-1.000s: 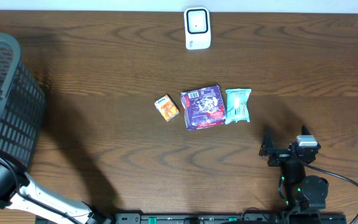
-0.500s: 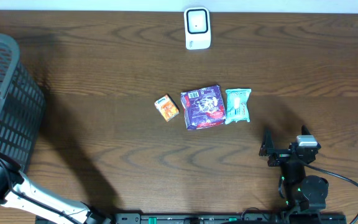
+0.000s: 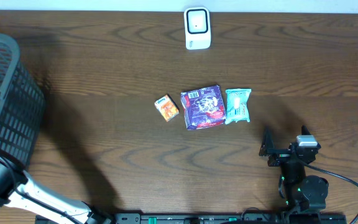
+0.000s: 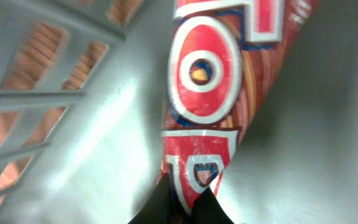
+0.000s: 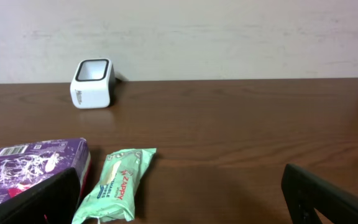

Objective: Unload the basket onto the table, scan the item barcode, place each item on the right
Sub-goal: 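Reach into the basket and grasp the red-orange snack bar, left gripper, then place the red-orange bar beside the orange package and withdraw left gripper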

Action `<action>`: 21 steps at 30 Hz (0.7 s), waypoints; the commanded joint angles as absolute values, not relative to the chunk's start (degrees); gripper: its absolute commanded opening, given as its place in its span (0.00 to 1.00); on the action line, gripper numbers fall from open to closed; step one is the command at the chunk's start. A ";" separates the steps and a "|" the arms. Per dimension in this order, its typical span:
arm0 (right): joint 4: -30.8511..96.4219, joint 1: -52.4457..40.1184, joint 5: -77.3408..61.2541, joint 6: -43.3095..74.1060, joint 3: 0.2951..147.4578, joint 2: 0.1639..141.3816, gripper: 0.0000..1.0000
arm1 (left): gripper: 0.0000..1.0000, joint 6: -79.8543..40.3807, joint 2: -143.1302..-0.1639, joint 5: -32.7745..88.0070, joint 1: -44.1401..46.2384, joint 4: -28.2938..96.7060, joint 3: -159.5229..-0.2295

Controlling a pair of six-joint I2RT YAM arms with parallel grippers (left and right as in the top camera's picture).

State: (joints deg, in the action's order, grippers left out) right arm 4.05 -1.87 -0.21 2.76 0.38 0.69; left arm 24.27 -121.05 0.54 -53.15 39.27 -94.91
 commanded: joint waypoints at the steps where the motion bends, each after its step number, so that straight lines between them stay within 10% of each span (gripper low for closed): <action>1: 4.32 -2.13 -0.14 3.36 0.32 0.45 0.99 | 0.07 14.72 -111.39 1.13 -49.65 40.10 -95.00; 13: 4.29 -2.13 -0.14 3.36 0.32 0.45 0.99 | 0.07 -30.68 -83.92 37.01 -39.77 39.11 -94.98; 21: 4.29 -2.13 -0.14 3.36 0.32 0.45 0.99 | 0.07 -31.99 -77.32 41.56 -21.54 48.75 -94.98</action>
